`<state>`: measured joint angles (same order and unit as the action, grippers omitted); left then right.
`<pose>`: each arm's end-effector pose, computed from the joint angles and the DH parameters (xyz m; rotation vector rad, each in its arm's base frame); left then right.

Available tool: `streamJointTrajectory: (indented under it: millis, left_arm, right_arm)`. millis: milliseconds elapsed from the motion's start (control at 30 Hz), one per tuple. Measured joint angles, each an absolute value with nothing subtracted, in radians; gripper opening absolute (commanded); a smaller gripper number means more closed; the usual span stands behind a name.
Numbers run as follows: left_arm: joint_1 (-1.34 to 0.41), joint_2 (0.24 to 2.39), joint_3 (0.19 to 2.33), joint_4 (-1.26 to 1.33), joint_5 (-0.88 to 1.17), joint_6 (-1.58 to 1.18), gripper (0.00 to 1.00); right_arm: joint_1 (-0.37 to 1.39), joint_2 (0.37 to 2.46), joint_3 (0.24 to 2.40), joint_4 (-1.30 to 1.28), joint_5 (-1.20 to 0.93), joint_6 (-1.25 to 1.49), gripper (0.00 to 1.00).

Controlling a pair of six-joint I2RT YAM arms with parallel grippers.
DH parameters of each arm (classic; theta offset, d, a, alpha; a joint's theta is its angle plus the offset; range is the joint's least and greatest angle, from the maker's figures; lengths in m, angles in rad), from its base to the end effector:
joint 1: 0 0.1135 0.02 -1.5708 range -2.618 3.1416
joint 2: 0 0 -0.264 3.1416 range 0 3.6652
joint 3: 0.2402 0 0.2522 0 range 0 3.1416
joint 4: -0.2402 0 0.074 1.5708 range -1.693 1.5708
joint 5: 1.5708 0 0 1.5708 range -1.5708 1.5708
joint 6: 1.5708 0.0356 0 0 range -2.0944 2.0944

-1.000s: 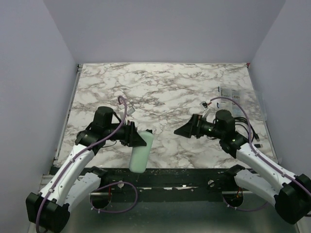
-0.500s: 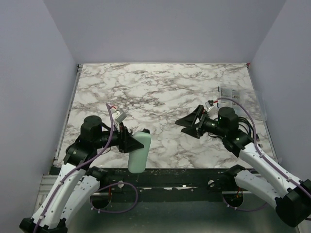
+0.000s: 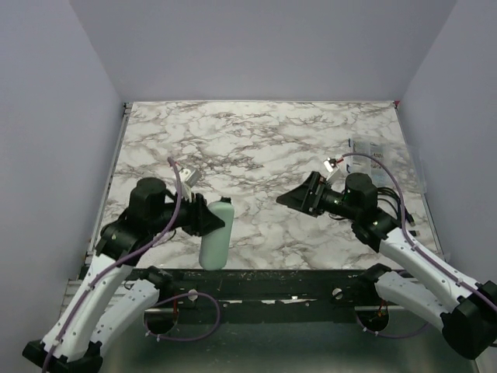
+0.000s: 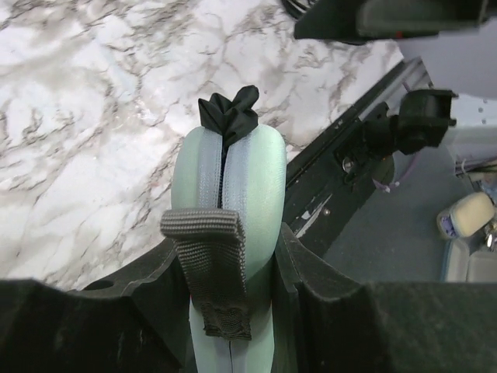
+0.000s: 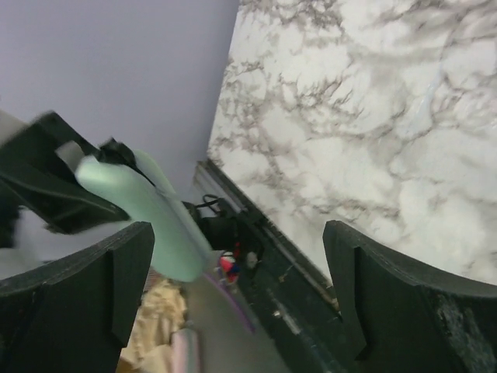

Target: Open the umbrella

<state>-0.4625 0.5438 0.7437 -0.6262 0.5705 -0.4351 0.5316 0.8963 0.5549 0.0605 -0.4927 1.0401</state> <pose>0.0960 -0.0694 0.3145 0.4202 2.0686 -1.1277 0.1701 0.1196 0.2650 0.1426 2.1163 1.4795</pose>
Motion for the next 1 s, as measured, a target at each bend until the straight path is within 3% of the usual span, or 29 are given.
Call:
streamJointTrajectory:
  millis: [200,433,767,1000]
  left_arm:
    - [-0.464,0.958,1.182,-0.915,0.435,-0.417,0.0]
    - [-0.465,1.235,1.465,-1.122,0.478,-0.406,0.0]
    - [-0.517,1.323,1.461,-1.191,0.541,-0.375,0.0]
    - [-0.592,1.323,1.437,-1.161,0.562,-0.375,0.0]
  right_arm:
    - [0.578,0.912,0.542,0.139,-0.389,0.735,0.98]
    - [0.866,0.979,0.468,0.292,-0.128,0.394,0.98]
    - [1.022,0.953,0.288,0.625,-0.011,0.068,0.97]
    - [1.04,0.952,0.292,0.696,-0.027,-0.069,0.96]
